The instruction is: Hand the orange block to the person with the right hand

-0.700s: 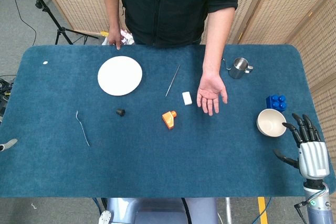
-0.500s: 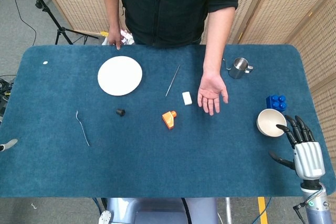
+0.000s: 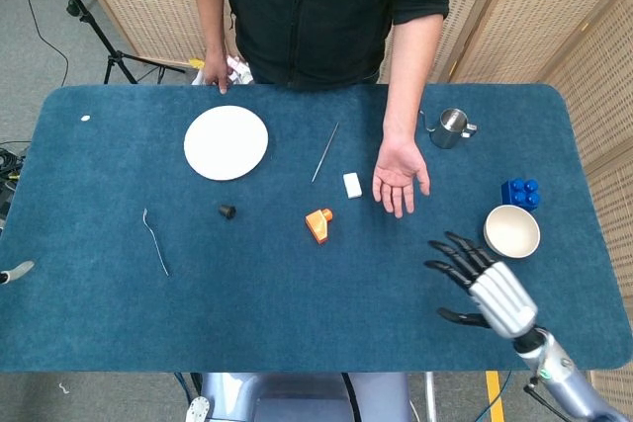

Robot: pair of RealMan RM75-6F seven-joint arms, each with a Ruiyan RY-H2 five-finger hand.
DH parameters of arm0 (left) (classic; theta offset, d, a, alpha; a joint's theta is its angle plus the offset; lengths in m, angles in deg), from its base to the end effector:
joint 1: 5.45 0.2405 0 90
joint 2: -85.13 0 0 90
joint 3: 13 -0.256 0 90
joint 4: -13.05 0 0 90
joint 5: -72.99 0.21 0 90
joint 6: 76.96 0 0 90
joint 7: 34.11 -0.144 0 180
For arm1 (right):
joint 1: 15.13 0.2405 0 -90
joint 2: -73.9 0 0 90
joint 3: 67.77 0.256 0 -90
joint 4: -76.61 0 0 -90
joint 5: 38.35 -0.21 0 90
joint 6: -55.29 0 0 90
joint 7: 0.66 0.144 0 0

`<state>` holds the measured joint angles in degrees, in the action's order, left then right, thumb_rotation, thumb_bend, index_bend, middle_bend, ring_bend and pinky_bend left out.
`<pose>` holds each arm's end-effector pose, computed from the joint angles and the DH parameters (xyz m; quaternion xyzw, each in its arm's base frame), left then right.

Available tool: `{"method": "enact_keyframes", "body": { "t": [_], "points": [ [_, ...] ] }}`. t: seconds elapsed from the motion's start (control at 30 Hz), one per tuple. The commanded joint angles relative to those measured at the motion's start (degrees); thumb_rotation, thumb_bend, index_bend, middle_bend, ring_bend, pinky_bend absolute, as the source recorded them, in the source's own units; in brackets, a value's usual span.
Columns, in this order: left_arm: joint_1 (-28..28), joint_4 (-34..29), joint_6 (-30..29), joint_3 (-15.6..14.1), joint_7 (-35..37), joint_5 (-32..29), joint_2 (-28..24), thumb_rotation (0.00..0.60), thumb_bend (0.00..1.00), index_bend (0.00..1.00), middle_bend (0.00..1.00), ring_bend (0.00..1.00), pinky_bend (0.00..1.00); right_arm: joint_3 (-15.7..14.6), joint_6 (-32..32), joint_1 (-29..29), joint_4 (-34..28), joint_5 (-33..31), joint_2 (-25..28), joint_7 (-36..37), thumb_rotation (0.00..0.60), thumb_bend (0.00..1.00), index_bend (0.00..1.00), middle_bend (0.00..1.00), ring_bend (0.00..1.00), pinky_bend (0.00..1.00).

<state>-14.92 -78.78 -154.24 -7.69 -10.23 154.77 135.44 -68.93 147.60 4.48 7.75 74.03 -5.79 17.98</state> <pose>-0.3210 0.2166 0.2362 -0.5526 -0.4517 -0.4305 0.5525 -0.2508 -0.2261 0.0809 0.7230 -0.2616 0.5530 0.3209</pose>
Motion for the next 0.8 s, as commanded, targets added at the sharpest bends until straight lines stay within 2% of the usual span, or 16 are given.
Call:
{"method": "enact_keyframes", "body": {
  "t": [0.03, 0.17, 0.37, 0.6, 0.8],
  "points": [
    [-0.21, 0.13, 0.48, -0.01, 0.01, -0.15, 0.01, 0.600, 0.00, 0.00, 0.00, 0.00, 0.00, -0.02, -10.65, 8.29, -4.06, 2.24, -2.43, -2.06, 0.600, 0.05, 0.24, 0.15, 0.06, 0.20],
    [-0.65, 0.27, 1.43, -0.03, -0.03, -0.33, 0.00, 0.600, 0.00, 0.00, 0.00, 0.00, 0.00, 0.99, -15.51, 11.31, -5.93, 1.13, -4.88, -5.97, 0.600, 0.10, 0.24, 0.13, 0.06, 0.20],
    [-1.04, 0.46, 2.22, -0.11, 0.29, -0.29, -0.04, 0.600, 0.00, 0.00, 0.00, 0.00, 0.00, 4.02, -23.79, 16.30, -7.60, -3.27, -8.29, -10.23, 0.600, 0.13, 0.22, 0.11, 0.06, 0.20],
    [-1.39, 0.73, 2.95, -0.34, 1.13, 0.11, -0.28, 0.600, 0.00, 0.00, 0.00, 0.00, 0.00, 8.52, -30.83, 21.12, -5.74, -9.93, -12.58, -15.33, 0.600, 0.13, 0.22, 0.10, 0.06, 0.20],
    [-1.74, 0.90, 3.71, -0.37, 1.28, -0.15, -0.28, 0.600, 0.00, 0.00, 0.00, 0.00, 0.00, 11.35, -37.88, 24.16, -2.41, -17.10, -15.56, -19.44, 0.600, 0.14, 0.17, 0.06, 0.06, 0.21]
  ]
}}
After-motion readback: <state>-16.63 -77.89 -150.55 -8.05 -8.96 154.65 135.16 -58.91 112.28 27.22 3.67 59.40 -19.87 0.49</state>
